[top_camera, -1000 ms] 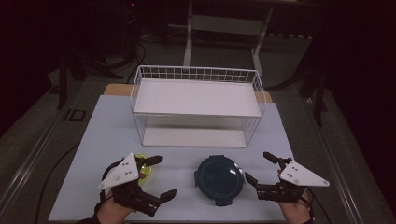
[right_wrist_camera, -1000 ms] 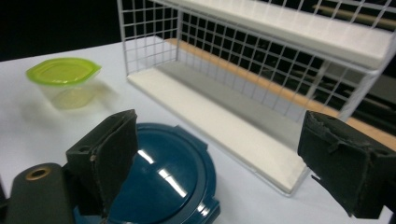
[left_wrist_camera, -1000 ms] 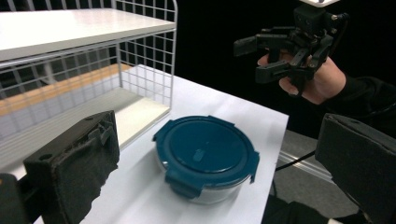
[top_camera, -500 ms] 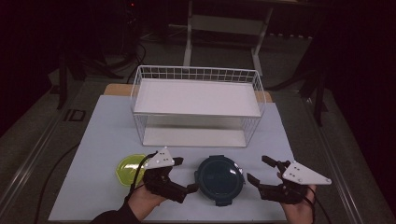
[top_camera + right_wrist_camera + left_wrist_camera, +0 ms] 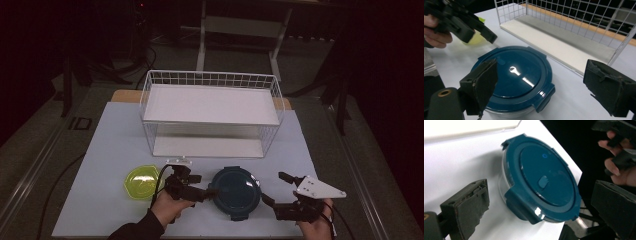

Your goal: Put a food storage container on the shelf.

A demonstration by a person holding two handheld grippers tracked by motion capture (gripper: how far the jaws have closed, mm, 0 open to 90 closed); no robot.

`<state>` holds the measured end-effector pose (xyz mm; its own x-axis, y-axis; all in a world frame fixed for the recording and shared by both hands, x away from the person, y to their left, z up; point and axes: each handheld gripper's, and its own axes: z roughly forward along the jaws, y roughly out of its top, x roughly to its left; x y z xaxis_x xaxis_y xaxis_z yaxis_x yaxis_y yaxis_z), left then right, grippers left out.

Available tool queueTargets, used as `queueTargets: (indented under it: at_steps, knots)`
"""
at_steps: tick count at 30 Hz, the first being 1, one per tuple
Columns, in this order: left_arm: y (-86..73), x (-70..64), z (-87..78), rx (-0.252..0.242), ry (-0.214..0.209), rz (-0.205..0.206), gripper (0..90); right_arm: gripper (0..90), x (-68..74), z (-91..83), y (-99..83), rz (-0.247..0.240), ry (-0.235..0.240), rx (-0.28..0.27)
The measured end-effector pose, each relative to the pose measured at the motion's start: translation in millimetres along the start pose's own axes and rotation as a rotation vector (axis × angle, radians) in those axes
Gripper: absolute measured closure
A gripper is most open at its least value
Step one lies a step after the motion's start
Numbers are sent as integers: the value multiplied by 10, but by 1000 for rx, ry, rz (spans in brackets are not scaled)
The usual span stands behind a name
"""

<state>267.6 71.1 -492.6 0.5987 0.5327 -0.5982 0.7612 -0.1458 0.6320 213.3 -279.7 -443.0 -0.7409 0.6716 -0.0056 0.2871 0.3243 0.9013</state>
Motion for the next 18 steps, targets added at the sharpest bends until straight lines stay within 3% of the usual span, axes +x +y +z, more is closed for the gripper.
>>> queueTargets:
  at_steps: [3,10,12,17,18]
  knots:
    - [-24,71,42,22,11,-47,62,106,27,22,-13,-7,-3,7]
    - [-53,178,123,68,-27,-175,146,100,39,80,-38,18,-29,12]
    - [-60,194,149,87,-15,-202,162,100,27,88,-51,29,-28,14]
    - [-86,247,197,113,-17,-268,272,100,25,86,-54,25,-29,17]
    - [-92,261,202,113,-35,-284,299,100,27,84,-55,24,-34,17]
